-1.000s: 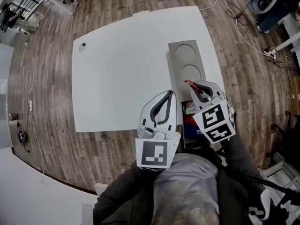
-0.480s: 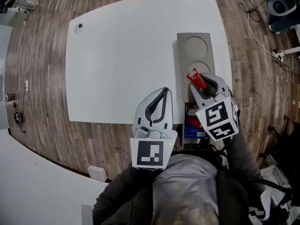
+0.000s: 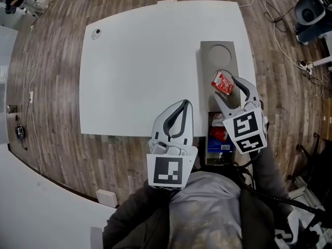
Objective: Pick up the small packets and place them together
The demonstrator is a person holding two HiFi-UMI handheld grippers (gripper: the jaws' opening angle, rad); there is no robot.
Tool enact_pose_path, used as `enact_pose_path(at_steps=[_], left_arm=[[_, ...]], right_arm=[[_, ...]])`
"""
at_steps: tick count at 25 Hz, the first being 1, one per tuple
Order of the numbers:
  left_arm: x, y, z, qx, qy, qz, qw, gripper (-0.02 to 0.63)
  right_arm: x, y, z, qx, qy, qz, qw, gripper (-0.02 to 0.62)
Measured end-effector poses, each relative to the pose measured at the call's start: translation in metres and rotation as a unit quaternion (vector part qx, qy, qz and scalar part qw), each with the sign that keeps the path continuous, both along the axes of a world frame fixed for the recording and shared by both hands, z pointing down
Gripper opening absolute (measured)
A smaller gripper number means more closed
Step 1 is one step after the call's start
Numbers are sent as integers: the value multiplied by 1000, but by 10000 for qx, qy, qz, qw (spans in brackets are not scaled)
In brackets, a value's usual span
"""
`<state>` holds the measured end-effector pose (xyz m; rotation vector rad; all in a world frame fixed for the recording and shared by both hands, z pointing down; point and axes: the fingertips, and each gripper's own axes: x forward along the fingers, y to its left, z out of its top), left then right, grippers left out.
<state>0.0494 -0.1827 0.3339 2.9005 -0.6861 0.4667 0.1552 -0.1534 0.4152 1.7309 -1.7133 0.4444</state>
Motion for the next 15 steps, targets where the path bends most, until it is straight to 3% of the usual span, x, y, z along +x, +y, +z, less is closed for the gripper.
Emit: enact_pose_path(at_steps=[9, 15], left_arm=[[0, 18, -41, 359, 340, 520, 9974, 1], [0, 47, -43, 327, 408, 1105, 9925, 2]], right_arm=[[2, 24, -51, 405, 465, 482, 9969, 252], [-15, 67, -38, 214, 423, 909, 9947, 232]])
